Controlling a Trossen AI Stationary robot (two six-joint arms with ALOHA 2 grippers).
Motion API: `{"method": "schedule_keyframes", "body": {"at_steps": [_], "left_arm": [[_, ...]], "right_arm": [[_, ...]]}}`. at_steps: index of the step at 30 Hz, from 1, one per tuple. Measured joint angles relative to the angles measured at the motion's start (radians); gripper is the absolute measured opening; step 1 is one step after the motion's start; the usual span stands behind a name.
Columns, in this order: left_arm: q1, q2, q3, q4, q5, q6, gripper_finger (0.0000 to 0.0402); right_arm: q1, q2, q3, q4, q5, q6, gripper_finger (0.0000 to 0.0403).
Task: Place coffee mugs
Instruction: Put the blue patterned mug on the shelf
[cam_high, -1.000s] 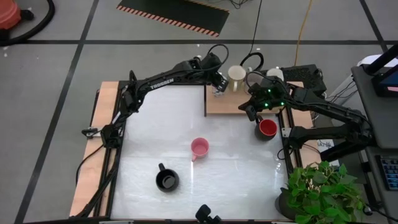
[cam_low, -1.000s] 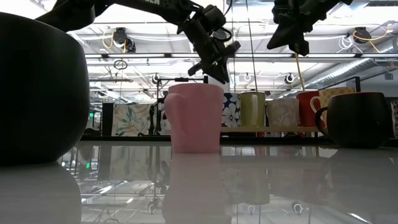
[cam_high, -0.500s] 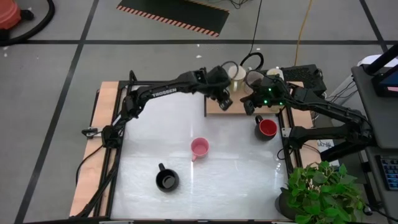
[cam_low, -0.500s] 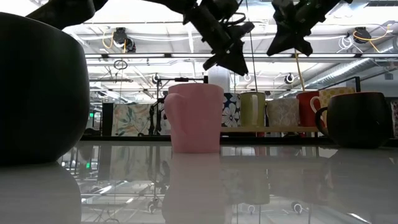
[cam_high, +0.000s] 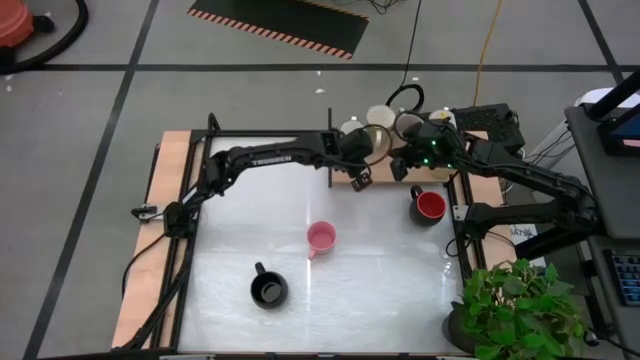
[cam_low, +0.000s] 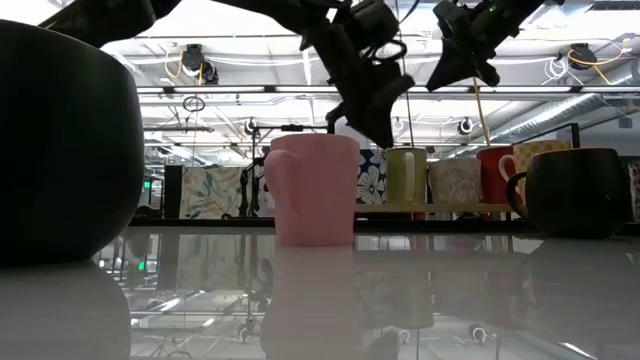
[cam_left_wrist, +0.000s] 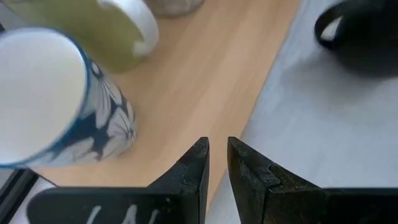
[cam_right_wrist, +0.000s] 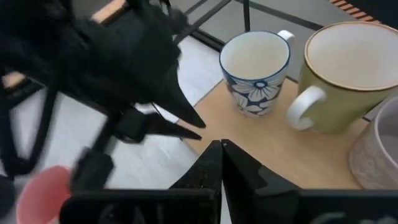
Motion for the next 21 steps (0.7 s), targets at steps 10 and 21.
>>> {"method": "schedule_keyframes", "body": {"at_steps": [10, 21], "left_arm": [[0.031, 0.001, -0.056, -0.016, -0.060, 0.016, 0.0063], [0.089, 0.001, -0.055, 0.054, -0.088, 0.042, 0.0063]], "right_arm": [[0.041, -0.002, 0.000, 0.048, 0.000, 0.032, 0.0000], [0.084, -0.002, 0.000, 0.040, 0.000, 0.043, 0.0000]]}}
